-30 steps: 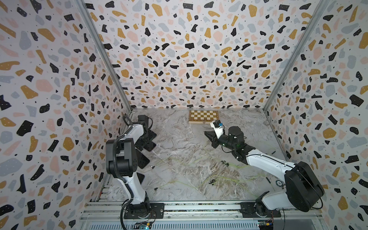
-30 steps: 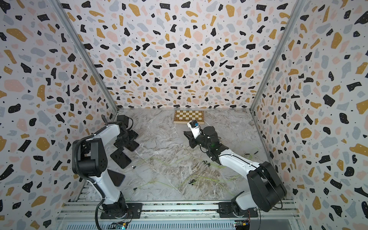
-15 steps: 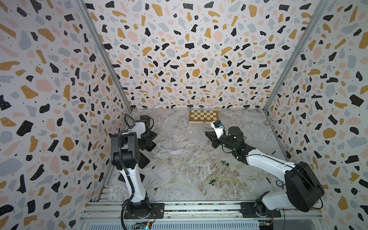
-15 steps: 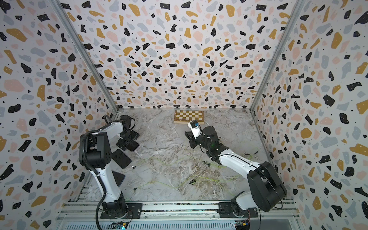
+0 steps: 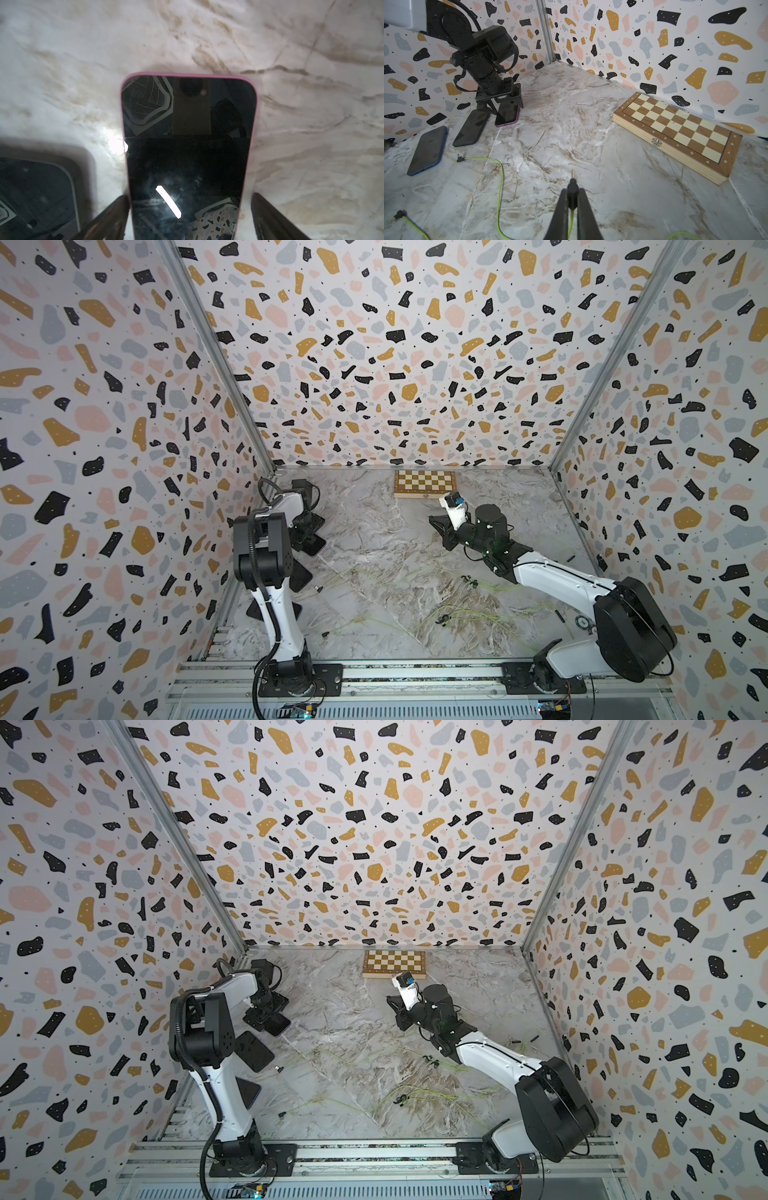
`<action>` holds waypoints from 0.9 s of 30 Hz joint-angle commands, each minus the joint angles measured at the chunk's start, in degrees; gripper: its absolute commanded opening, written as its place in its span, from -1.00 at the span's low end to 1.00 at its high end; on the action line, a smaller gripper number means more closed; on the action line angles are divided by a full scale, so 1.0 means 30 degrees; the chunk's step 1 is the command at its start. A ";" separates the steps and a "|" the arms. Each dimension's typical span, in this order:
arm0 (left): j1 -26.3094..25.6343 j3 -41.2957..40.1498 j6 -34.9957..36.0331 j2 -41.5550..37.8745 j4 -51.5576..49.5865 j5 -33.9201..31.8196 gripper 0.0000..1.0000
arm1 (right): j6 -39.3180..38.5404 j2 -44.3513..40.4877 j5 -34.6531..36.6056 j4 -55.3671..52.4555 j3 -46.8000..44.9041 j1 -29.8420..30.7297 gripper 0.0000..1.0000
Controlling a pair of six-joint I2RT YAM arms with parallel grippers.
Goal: Plug wired earphones into phones
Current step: Pick up the phone at the center of the board.
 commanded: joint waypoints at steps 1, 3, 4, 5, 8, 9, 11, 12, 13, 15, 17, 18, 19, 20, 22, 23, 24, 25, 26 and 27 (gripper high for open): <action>-0.0027 -0.0511 -0.0028 0.1011 -0.0580 0.0174 0.66 | -0.0107 -0.0102 0.0281 -0.0130 0.0122 0.0131 -1.00; -0.0074 -0.0601 0.0038 0.1008 -0.0580 0.0078 0.58 | -0.0133 -0.0079 0.0373 -0.0128 0.0122 0.0153 -1.00; -0.0115 -0.0645 0.0070 0.1011 -0.0526 0.0076 0.56 | -0.0140 -0.0053 0.0429 -0.0144 0.0129 0.0187 -1.00; -0.0144 -0.0671 0.0075 0.1011 -0.0517 0.0065 0.53 | -0.0164 -0.0024 0.0466 -0.0141 0.0158 0.0201 -1.00; -0.0206 -0.0755 0.0119 0.0951 -0.0468 0.0113 0.40 | -0.0108 -0.0007 0.0538 -0.0227 0.0136 0.0262 -1.00; -0.0206 -0.0701 0.0159 0.0930 -0.0510 0.0104 0.37 | -0.0057 -0.0021 0.0503 -0.0232 0.0122 0.0264 -1.00; -0.0206 -0.0680 0.0251 0.0782 -0.0609 0.0151 0.32 | 0.0098 -0.0149 0.0501 -0.0206 0.0013 0.0283 -1.00; -0.0206 -0.0692 0.0251 0.0637 -0.0641 0.0195 0.32 | 0.0142 -0.0167 0.0508 -0.0191 -0.0017 0.0292 -1.00; -0.0206 -0.0725 0.0251 0.0478 -0.0700 0.0252 0.31 | 0.0210 -0.0215 0.0515 -0.0150 -0.0059 0.0334 -1.00; -0.0206 -0.0822 0.0171 0.0030 -0.0624 0.0487 0.30 | 0.0293 -0.0255 0.0524 -0.0116 -0.0083 0.0391 -1.00; -0.0206 -0.0972 0.0003 -0.0475 -0.0542 0.0883 0.29 | 0.0394 -0.0252 0.0570 -0.0028 -0.0112 0.0450 -1.00; -0.0206 -0.1029 -0.0027 -0.0783 -0.0475 0.1203 0.29 | 0.0504 -0.0255 0.0574 0.0035 -0.0138 0.0481 -1.00; -0.0206 -0.1089 -0.0111 -0.1115 -0.0420 0.1476 0.29 | 0.0592 -0.0270 0.0570 0.0154 -0.0200 0.0583 -1.00; -0.0206 -0.1109 -0.0180 -0.1439 -0.0401 0.1646 0.29 | 0.0626 -0.0254 0.0535 0.0233 -0.0255 0.0633 -1.00; -0.0206 -0.1327 -0.0241 -0.2279 -0.0285 0.2169 0.29 | 0.0848 -0.0254 0.0567 0.0591 -0.0368 0.0845 -1.00; -0.0206 -0.1474 -0.0325 -0.2708 -0.0263 0.2401 0.29 | 0.0985 -0.0217 0.0574 0.0743 -0.0408 0.0911 -1.00; -0.0205 -0.1703 -0.0433 -0.3202 -0.0181 0.2601 0.29 | 0.1168 -0.0199 0.0575 0.0922 -0.0457 0.1028 -1.00; -0.0206 -0.2036 -0.0571 -0.3797 0.0033 0.2929 0.29 | 0.1383 -0.0146 0.0574 0.1125 -0.0486 0.1094 -1.00; -0.0206 -0.2385 -0.0734 -0.4337 0.0215 0.3265 0.29 | 0.1604 -0.0085 0.0569 0.1338 -0.0524 0.1182 -1.00; -0.0206 -0.2810 -0.0998 -0.4913 0.0555 0.3692 0.29 | 0.1912 0.0017 0.0519 0.1594 -0.0549 0.1319 -1.00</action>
